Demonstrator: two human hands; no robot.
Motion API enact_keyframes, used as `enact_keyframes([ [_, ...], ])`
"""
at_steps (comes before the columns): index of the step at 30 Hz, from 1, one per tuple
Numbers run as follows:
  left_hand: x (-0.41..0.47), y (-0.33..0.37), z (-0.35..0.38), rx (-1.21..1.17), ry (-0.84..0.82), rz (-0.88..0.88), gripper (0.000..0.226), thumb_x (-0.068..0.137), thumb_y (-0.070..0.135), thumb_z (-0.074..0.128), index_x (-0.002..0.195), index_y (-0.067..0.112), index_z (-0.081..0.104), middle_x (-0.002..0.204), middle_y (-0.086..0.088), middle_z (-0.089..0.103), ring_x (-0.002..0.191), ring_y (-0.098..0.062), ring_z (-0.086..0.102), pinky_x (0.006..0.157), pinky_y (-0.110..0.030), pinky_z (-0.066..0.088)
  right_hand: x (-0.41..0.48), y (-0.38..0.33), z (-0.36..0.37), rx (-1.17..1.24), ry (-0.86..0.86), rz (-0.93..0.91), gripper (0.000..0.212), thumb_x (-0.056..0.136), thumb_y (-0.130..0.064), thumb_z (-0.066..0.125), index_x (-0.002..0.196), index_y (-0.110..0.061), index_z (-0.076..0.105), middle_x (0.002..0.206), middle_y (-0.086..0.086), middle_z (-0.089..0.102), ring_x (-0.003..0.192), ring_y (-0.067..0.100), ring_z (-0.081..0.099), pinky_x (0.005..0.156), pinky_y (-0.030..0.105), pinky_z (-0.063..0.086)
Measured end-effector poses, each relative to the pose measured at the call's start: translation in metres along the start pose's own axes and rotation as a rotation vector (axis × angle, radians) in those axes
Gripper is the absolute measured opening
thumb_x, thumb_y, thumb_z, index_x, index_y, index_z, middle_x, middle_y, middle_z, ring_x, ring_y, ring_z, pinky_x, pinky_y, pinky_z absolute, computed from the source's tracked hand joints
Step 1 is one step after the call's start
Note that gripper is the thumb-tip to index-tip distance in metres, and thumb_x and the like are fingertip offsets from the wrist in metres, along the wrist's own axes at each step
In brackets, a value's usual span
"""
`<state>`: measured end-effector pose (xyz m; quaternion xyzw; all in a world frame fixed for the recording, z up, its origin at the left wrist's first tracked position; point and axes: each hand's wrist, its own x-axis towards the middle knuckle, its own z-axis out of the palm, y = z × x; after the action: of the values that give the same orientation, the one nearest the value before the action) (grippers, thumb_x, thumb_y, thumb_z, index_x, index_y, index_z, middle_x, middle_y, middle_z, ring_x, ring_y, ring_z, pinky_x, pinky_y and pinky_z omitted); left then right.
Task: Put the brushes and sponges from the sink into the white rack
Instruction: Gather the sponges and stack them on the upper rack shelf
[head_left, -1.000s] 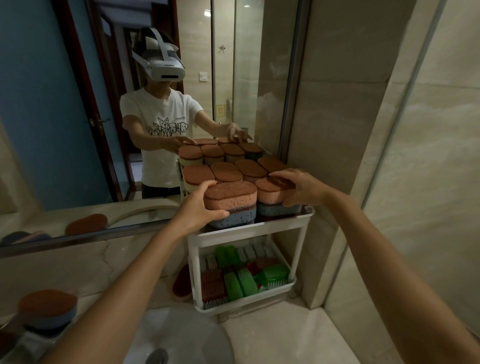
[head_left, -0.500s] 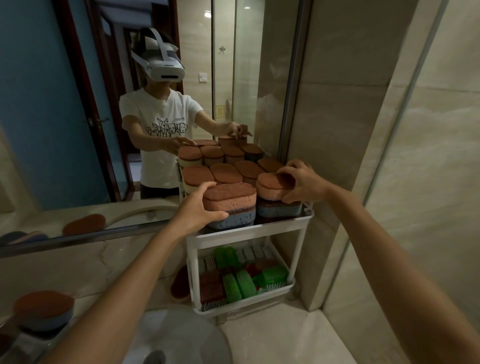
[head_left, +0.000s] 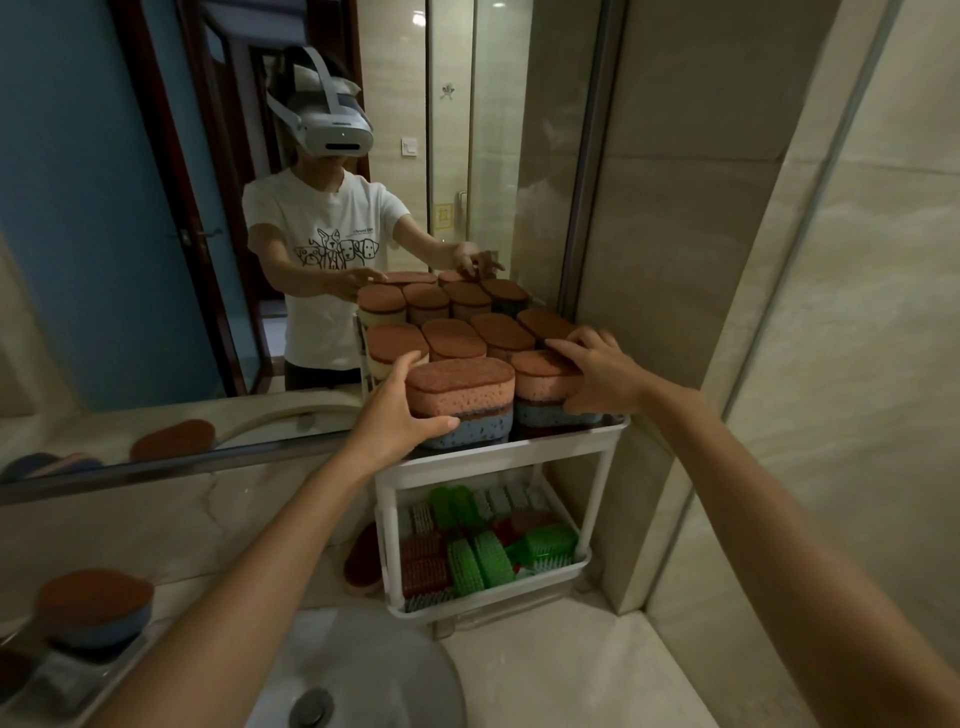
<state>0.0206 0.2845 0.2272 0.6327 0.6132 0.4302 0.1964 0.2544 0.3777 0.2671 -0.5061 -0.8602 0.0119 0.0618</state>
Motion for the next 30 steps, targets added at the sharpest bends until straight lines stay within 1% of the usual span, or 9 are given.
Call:
enact_keyframes([
  [3,-0.008,-0.002,0.002,-0.033,0.098,-0.012,0.089,0.072,0.018,0.079,0.143,0.014,0.025,0.143,-0.006,0.042,0.13,-0.022,0.043,0.1,-0.027,0.037,-0.011,0.0,0.01,0.231,0.156,-0.005,0.086,0.078,-0.023,0.071,0.147,-0.021,0.021,0.147,0.009,0.024,0.136,0.03,0.02,0.111,0.042,0.028],
  [6,-0.014,-0.008,0.003,0.0,0.203,-0.047,0.087,0.068,0.024,0.082,0.138,0.012,0.03,0.137,-0.01,0.046,0.124,-0.023,0.048,0.092,-0.027,0.04,-0.022,-0.001,0.029,0.455,0.378,0.049,0.08,0.078,-0.026,0.073,0.144,-0.018,0.029,0.144,0.011,0.029,0.134,0.027,0.028,0.11,0.036,0.03],
  [10,-0.021,-0.013,0.01,0.135,0.208,-0.11,0.084,0.064,0.036,0.083,0.128,0.01,0.036,0.134,-0.011,0.048,0.121,-0.025,0.049,0.088,-0.031,0.042,-0.029,-0.003,0.056,0.653,0.485,0.154,0.088,0.075,-0.022,0.076,0.145,-0.014,0.023,0.146,0.013,0.024,0.136,0.026,0.03,0.111,0.034,0.032],
  [15,-0.016,-0.012,0.013,0.244,0.124,-0.159,0.084,0.068,0.043,0.078,0.134,0.013,0.037,0.13,-0.011,0.056,0.119,-0.032,0.052,0.089,-0.039,0.048,-0.03,0.003,0.06,0.767,0.436,0.127,0.092,0.076,-0.01,0.074,0.147,-0.011,0.016,0.147,0.013,0.032,0.136,0.025,0.034,0.11,0.034,0.034],
  [18,-0.014,-0.011,0.015,0.276,0.117,-0.169,0.068,0.071,0.041,0.076,0.123,0.008,0.045,0.126,-0.012,0.058,0.117,-0.032,0.052,0.089,-0.041,0.049,-0.03,0.007,0.055,0.781,0.393,0.1,0.087,0.077,-0.003,0.071,0.145,-0.009,0.017,0.145,0.013,0.033,0.133,0.024,0.037,0.102,0.026,0.036],
  [21,-0.013,-0.01,0.017,0.288,0.122,-0.161,0.06,0.073,0.039,0.074,0.116,0.006,0.047,0.123,-0.014,0.06,0.115,-0.032,0.053,0.086,-0.041,0.049,-0.029,0.01,0.052,0.823,0.349,0.096,0.085,0.079,0.002,0.068,0.145,-0.01,0.016,0.146,0.014,0.031,0.133,0.025,0.036,0.104,0.03,0.038],
  [26,-0.014,-0.01,0.022,0.333,0.127,-0.171,0.068,0.077,0.042,0.07,0.125,0.003,0.042,0.127,-0.015,0.055,0.118,-0.034,0.05,0.083,-0.038,0.044,-0.028,0.009,0.05,0.858,0.306,0.067,0.081,0.08,0.008,0.063,0.144,-0.009,0.017,0.144,0.014,0.032,0.131,0.022,0.036,0.1,0.026,0.039],
  [28,-0.015,-0.012,0.024,0.332,0.129,-0.167,0.068,0.077,0.043,0.07,0.124,0.003,0.042,0.127,-0.016,0.055,0.118,-0.034,0.05,0.083,-0.037,0.045,-0.029,0.009,0.052,0.855,0.314,0.072,0.081,0.079,0.007,0.065,0.144,-0.01,0.019,0.143,0.014,0.033,0.131,0.023,0.037,0.101,0.028,0.04],
  [30,-0.015,-0.013,0.023,0.312,0.12,-0.175,0.072,0.075,0.045,0.071,0.127,0.004,0.041,0.13,-0.014,0.054,0.121,-0.033,0.049,0.087,-0.038,0.045,-0.03,0.008,0.054,0.825,0.363,0.096,0.081,0.076,-0.003,0.066,0.143,-0.014,0.023,0.143,0.014,0.034,0.133,0.027,0.035,0.107,0.038,0.039],
])
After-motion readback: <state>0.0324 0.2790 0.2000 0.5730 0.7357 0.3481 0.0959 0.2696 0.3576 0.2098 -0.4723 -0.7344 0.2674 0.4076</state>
